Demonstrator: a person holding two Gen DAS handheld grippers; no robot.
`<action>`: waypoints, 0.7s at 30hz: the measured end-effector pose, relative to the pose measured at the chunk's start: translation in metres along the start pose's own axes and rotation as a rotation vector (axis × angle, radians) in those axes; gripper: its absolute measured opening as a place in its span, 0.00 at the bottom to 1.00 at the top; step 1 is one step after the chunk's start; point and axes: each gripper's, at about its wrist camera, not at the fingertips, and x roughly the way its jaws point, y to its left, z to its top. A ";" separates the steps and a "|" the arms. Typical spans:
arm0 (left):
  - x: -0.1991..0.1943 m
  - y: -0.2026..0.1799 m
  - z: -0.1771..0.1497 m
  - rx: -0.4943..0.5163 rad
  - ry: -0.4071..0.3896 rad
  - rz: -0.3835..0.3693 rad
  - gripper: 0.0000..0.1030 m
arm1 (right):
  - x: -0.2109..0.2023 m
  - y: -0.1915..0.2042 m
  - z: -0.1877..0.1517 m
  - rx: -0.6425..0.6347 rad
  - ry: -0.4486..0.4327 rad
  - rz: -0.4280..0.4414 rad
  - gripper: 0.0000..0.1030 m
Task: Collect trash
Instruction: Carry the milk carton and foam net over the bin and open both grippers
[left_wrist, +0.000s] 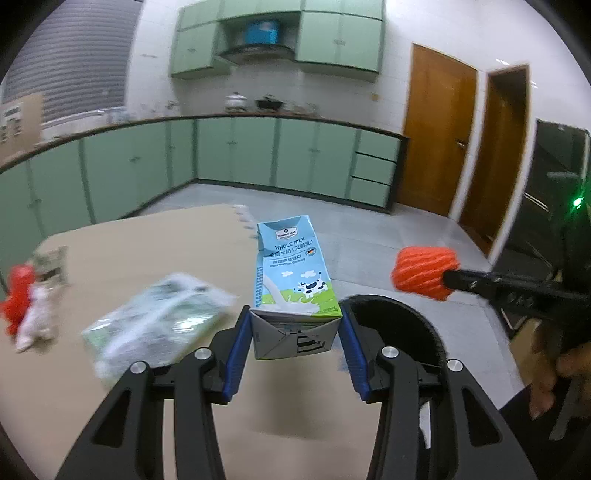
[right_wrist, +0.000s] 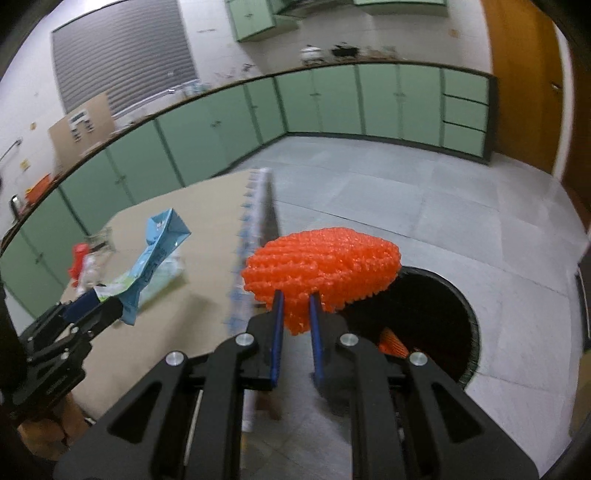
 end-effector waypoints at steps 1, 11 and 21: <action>0.010 -0.013 0.003 0.009 0.010 -0.023 0.45 | 0.001 -0.007 -0.002 0.010 0.002 -0.011 0.12; 0.089 -0.089 0.021 0.079 0.111 -0.127 0.45 | 0.036 -0.091 -0.016 0.127 0.042 -0.100 0.12; 0.179 -0.123 0.016 0.164 0.295 -0.125 0.45 | 0.083 -0.136 -0.019 0.198 0.113 -0.143 0.20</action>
